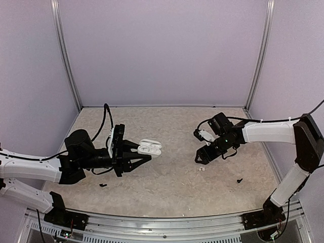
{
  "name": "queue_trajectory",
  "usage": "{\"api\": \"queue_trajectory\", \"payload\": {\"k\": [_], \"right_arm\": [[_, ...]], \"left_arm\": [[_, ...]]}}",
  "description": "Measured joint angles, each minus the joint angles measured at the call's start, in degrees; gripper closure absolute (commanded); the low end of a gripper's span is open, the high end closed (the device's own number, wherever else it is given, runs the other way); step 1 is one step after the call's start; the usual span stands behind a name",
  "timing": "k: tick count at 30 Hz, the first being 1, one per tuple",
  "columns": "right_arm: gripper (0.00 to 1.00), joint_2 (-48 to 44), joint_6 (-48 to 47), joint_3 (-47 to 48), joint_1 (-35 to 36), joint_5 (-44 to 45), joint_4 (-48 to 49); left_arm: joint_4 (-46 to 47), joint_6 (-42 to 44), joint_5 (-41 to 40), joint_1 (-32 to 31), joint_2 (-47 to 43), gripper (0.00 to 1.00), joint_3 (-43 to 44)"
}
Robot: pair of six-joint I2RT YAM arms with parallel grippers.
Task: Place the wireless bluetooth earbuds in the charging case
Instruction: Move the right earbud to the center of the board, then pick up the right earbud from the center of the board.
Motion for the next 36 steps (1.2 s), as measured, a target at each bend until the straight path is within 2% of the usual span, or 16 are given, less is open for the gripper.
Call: {"api": "queue_trajectory", "payload": {"k": [18, 36], "right_arm": [[0.29, 2.08, 0.09, -2.62, 1.18, 2.08, -1.97], [0.39, 4.79, 2.1, -1.97, 1.9, 7.23, -1.55]], "left_arm": [[0.0, -0.17, 0.0, 0.0, 0.02, 0.87, 0.0], [0.02, -0.17, 0.0, 0.0, 0.02, 0.87, 0.0]]}}
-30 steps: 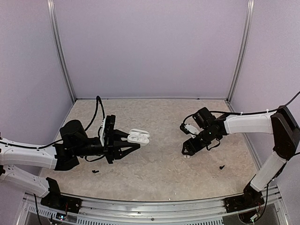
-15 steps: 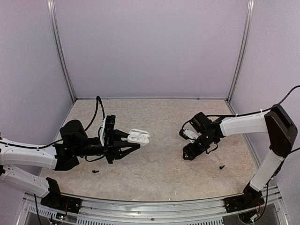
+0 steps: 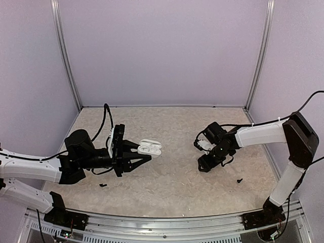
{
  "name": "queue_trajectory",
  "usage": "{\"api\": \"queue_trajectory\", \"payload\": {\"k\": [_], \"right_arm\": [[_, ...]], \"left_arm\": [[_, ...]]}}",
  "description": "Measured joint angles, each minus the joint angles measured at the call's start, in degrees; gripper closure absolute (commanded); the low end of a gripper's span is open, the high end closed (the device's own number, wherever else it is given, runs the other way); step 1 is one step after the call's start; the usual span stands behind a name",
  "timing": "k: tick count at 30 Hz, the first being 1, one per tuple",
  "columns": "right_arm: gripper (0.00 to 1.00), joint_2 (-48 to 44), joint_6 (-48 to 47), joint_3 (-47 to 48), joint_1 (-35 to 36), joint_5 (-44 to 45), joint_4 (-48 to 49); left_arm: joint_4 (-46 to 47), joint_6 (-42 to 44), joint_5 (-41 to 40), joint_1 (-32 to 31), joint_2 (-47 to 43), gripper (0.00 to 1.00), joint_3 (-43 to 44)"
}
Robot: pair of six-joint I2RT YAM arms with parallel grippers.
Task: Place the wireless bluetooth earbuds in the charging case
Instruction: Pick up the right earbud from the center of the board.
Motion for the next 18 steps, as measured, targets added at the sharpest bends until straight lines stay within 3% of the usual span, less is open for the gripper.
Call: {"api": "queue_trajectory", "payload": {"k": [10, 18], "right_arm": [[0.38, 0.02, 1.9, 0.02, -1.53, 1.11, 1.25], [0.38, -5.01, 1.51, -0.02, -2.19, -4.85, 2.91]], "left_arm": [[-0.02, 0.0, -0.02, 0.0, 0.0, 0.87, 0.0], [-0.02, 0.0, -0.02, 0.0, 0.0, 0.87, 0.0]]}}
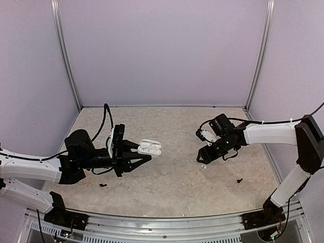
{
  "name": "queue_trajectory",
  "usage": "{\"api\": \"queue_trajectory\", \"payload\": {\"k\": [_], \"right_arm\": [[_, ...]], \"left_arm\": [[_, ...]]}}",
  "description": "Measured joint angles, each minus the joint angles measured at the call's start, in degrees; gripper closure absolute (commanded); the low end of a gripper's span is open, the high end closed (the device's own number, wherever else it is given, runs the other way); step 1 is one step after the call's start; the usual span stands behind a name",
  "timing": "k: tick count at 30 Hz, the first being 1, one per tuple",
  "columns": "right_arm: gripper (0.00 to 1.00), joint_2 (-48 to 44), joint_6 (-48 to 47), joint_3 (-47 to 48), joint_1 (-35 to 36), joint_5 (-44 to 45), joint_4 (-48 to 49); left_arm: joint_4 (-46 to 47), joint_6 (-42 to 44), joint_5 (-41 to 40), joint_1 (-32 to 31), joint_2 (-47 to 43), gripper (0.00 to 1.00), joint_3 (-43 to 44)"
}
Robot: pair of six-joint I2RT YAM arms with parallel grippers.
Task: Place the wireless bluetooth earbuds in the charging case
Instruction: Pick up the right earbud from the center of the board.
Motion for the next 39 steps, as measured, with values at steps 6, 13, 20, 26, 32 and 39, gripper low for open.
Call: {"api": "queue_trajectory", "payload": {"k": [6, 13, 20, 26, 32, 39], "right_arm": [[0.46, -2.03, -0.59, -0.55, -2.54, -1.84, 0.61], [0.51, -1.01, -1.36, -2.01, -3.63, -0.63, 0.57], [0.58, 1.4, -2.01, -2.27, -3.67, -0.76, 0.55], [0.62, 2.38, -2.23, -2.58, -3.72, -1.81, 0.5], [0.66, 2.43, -2.6, -2.93, -3.72, -4.39, 0.68], [0.79, 3.1, -2.91, -2.93, -3.37, -6.56, 0.94]], "left_arm": [[0.0, 0.0, 0.0, 0.0, 0.0, 0.87, 0.0], [0.0, 0.0, 0.02, 0.0, 0.0, 0.87, 0.0], [0.0, 0.0, 0.02, 0.0, 0.0, 0.87, 0.0], [0.02, 0.0, 0.04, 0.02, 0.0, 0.87, 0.0], [0.02, 0.0, 0.09, 0.02, 0.0, 0.87, 0.0], [0.0, 0.0, 0.13, 0.02, 0.0, 0.87, 0.0]]}}
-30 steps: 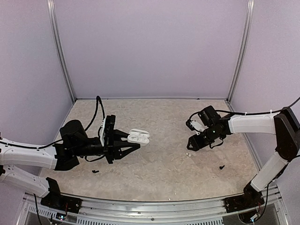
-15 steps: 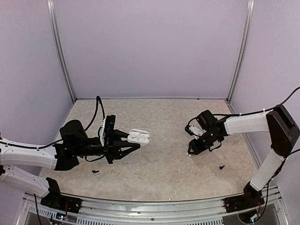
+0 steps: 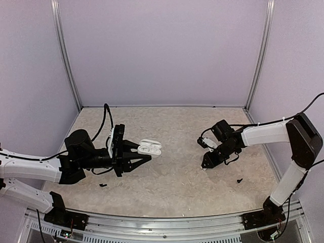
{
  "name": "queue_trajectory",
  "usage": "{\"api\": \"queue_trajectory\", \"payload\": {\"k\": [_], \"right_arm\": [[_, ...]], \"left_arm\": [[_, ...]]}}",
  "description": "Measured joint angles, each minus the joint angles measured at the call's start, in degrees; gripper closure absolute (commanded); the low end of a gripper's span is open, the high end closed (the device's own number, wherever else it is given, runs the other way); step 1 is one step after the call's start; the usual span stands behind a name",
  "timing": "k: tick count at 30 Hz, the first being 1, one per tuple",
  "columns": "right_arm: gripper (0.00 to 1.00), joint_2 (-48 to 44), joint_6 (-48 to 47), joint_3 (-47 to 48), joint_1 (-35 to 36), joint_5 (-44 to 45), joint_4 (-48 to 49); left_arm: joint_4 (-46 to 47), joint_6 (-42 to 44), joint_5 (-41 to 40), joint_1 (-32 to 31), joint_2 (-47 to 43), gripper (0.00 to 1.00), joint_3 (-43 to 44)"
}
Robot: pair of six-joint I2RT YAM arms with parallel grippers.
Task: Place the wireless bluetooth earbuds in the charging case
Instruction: Pick up the right earbud from the center of the board.
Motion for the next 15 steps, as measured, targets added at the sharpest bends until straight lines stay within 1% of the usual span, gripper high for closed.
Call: {"api": "queue_trajectory", "payload": {"k": [5, 12, 15], "right_arm": [[0.92, -0.11, -0.33, 0.0, 0.07, -1.05, 0.02], [0.99, -1.66, -0.39, -0.2, 0.2, -2.99, -0.83], [1.0, -2.86, -0.46, -0.2, 0.33, -3.85, -1.18]], "left_arm": [[0.02, 0.0, 0.02, 0.02, 0.0, 0.87, 0.0], [0.02, 0.0, 0.02, 0.02, 0.0, 0.87, 0.0], [0.0, 0.0, 0.04, 0.02, 0.0, 0.87, 0.0]]}}
